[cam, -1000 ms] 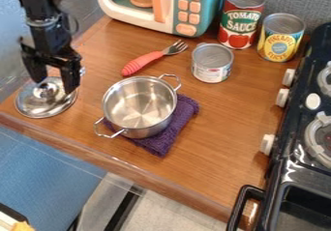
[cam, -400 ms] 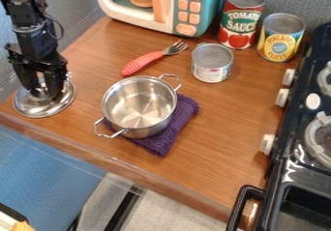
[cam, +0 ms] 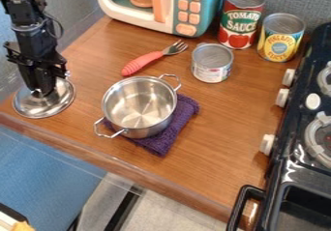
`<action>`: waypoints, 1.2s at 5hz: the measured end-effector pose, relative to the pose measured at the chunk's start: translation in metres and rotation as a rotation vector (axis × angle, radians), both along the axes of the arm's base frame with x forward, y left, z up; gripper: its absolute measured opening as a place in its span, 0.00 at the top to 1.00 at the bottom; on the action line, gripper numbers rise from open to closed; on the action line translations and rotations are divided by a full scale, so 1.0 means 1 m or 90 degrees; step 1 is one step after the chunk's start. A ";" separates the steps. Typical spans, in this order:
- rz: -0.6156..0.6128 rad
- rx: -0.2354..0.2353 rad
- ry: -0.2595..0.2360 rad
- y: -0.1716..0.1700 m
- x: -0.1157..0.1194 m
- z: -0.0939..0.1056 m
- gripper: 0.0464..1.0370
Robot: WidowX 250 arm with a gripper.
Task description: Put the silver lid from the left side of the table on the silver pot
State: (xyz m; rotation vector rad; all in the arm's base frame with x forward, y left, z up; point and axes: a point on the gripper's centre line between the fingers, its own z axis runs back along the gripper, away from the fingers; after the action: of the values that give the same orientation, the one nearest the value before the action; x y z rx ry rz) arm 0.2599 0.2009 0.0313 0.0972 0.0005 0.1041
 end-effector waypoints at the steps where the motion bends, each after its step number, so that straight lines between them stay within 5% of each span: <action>1: 0.001 -0.027 0.016 -0.010 -0.002 0.002 0.76; 2: -0.005 -0.024 -0.010 -0.035 0.010 0.045 0.76; 3: -0.024 -0.061 -0.052 -0.077 0.018 0.085 0.76; 4: -0.063 -0.089 -0.064 -0.119 0.022 0.094 0.76; 6: -0.129 -0.083 -0.039 -0.179 0.018 0.073 0.76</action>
State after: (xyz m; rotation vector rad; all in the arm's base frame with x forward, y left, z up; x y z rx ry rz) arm 0.2778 0.0221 0.1039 -0.0372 -0.0637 -0.0958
